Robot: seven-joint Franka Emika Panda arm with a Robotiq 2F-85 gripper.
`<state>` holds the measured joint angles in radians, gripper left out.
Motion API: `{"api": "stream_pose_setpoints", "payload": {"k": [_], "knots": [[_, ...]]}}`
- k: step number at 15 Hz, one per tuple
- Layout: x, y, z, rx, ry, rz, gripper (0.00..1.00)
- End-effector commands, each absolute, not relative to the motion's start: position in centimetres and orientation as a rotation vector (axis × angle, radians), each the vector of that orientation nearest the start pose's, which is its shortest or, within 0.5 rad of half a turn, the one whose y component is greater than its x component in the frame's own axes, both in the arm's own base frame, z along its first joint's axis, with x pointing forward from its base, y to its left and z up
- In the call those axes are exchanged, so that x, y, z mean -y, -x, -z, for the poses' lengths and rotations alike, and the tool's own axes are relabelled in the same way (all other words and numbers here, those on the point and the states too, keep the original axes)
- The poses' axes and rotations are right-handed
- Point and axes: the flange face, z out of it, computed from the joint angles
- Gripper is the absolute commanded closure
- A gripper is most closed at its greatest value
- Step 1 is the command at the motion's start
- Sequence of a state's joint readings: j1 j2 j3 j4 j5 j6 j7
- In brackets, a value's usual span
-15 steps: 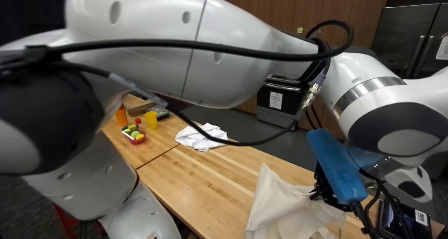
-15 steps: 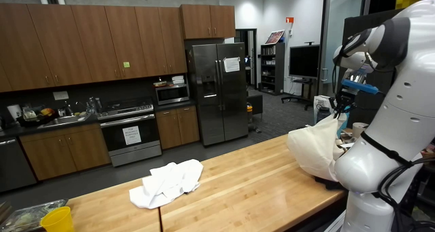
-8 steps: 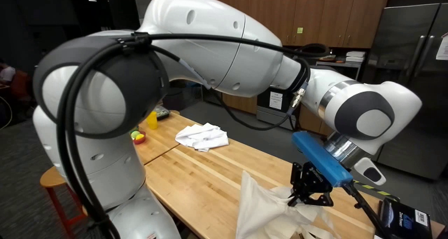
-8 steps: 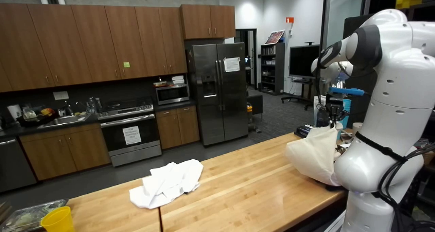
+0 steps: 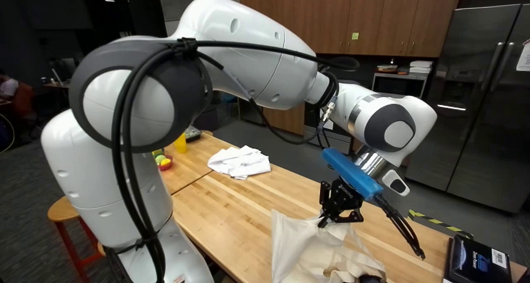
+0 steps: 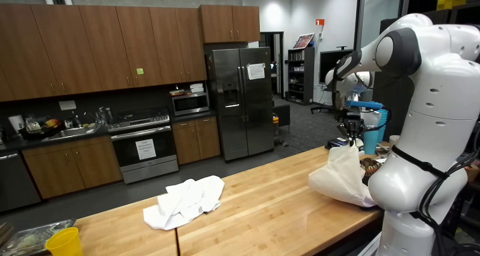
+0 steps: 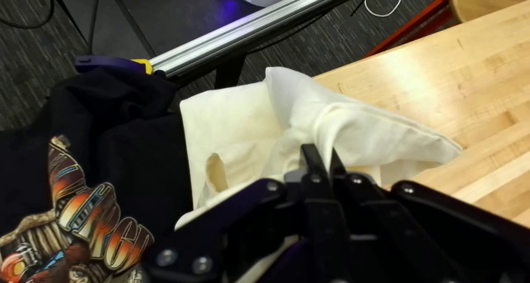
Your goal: Move the bag and the white towel to the right
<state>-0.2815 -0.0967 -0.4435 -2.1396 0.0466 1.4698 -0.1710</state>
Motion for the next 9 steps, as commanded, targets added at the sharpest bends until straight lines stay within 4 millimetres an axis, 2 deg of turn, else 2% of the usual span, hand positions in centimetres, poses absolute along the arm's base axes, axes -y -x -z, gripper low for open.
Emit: {"api": "stream_pose_setpoints", "payload": {"k": [1,9], "knots": [[29.44,-33.82,-41.32,-0.737,2.629,-0.687,0.96],[29.7,-33.59,-41.36,-0.746,2.625,-0.683,0.96]]}}
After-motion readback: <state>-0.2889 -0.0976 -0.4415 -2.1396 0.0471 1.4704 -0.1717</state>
